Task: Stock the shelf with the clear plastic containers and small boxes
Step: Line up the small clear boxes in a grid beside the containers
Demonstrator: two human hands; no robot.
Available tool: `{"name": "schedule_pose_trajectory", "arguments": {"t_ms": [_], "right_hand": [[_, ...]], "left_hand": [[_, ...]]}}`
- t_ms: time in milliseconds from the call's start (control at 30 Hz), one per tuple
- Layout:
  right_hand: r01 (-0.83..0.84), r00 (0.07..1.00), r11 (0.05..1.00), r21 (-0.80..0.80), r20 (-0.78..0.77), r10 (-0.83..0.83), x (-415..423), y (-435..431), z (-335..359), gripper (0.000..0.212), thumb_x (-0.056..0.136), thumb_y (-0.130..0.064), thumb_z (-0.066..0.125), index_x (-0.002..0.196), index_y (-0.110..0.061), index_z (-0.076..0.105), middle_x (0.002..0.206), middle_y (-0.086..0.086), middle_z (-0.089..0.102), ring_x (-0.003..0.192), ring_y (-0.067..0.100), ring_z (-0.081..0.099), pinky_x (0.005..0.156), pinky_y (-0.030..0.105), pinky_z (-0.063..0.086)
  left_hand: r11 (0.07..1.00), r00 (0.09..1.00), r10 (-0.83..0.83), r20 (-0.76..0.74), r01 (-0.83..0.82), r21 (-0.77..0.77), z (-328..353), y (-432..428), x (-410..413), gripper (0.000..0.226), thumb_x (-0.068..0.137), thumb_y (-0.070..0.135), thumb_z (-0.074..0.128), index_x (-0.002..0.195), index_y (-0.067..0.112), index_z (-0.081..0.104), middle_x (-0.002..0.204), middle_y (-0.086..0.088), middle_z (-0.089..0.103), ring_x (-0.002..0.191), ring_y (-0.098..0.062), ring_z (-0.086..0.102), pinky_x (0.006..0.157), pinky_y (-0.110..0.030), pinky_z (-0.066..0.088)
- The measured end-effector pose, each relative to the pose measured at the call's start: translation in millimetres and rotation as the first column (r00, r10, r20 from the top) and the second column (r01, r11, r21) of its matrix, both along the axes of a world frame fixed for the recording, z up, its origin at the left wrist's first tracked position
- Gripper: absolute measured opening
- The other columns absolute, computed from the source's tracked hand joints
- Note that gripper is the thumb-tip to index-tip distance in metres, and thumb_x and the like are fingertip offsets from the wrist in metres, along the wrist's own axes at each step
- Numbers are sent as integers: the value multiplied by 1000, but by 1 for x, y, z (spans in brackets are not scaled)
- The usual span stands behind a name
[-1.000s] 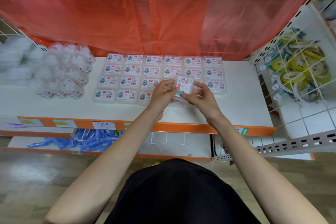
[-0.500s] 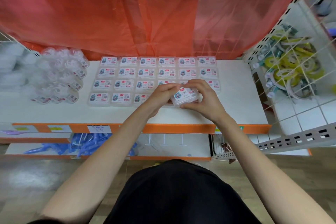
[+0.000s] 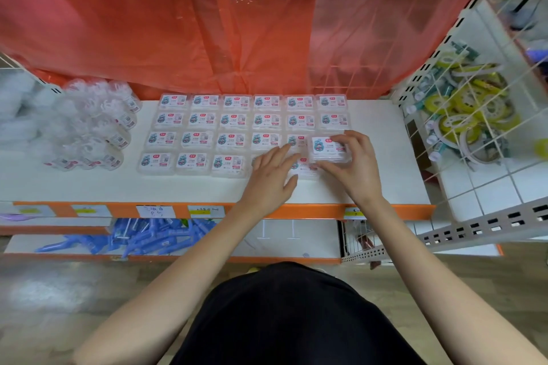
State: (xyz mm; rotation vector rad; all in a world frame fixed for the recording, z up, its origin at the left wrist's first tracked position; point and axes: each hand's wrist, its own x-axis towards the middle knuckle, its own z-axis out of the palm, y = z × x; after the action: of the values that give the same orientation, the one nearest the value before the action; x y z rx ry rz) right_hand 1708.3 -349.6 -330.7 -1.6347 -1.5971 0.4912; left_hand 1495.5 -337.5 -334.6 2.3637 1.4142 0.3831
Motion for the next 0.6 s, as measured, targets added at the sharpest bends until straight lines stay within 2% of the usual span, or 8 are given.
{"name": "schedule_pose_trajectory", "arguments": {"t_ms": [133, 233, 467, 600], "right_hand": [[59, 998, 998, -34, 30, -58, 8, -8, -7, 55, 71, -27, 86, 120, -16, 64, 132, 7, 50, 126, 23, 47, 108, 34, 39], [93, 995, 994, -58, 51, -90, 12, -14, -12, 56, 72, -33, 85, 120, -15, 64, 132, 6, 50, 124, 23, 49, 106, 36, 43], [108, 990, 987, -115, 100, -97, 12, -20, -23, 58, 73, -41, 82, 122, -17, 62, 134, 3, 48, 123, 23, 50, 102, 38, 46], [120, 983, 986, -119, 155, -100, 11, -20, -27, 59, 75, -44, 80, 121, -14, 60, 129, 7, 52, 114, 24, 54, 98, 40, 48]], "left_hand": [[998, 993, -8, -121, 1, -55, -13, -8, 5, 54, 102, 37, 40, 152, 22, 28, 162, -3, 15, 149, -23, 7, 118, -37, 1], [999, 986, -27, -164, 21, -35, -23, -9, 1, 57, 102, 39, 39, 154, 22, 25, 163, -3, 12, 150, -22, 3, 118, -37, -1], [999, 987, -8, -163, 3, -34, -25, -9, 3, 58, 101, 39, 41, 153, 23, 23, 163, -2, 11, 150, -21, 2, 118, -38, -1], [999, 989, 12, -149, -16, -28, -25, -10, 4, 57, 100, 37, 43, 153, 24, 25, 162, -1, 13, 150, -21, 4, 118, -37, 0]]}}
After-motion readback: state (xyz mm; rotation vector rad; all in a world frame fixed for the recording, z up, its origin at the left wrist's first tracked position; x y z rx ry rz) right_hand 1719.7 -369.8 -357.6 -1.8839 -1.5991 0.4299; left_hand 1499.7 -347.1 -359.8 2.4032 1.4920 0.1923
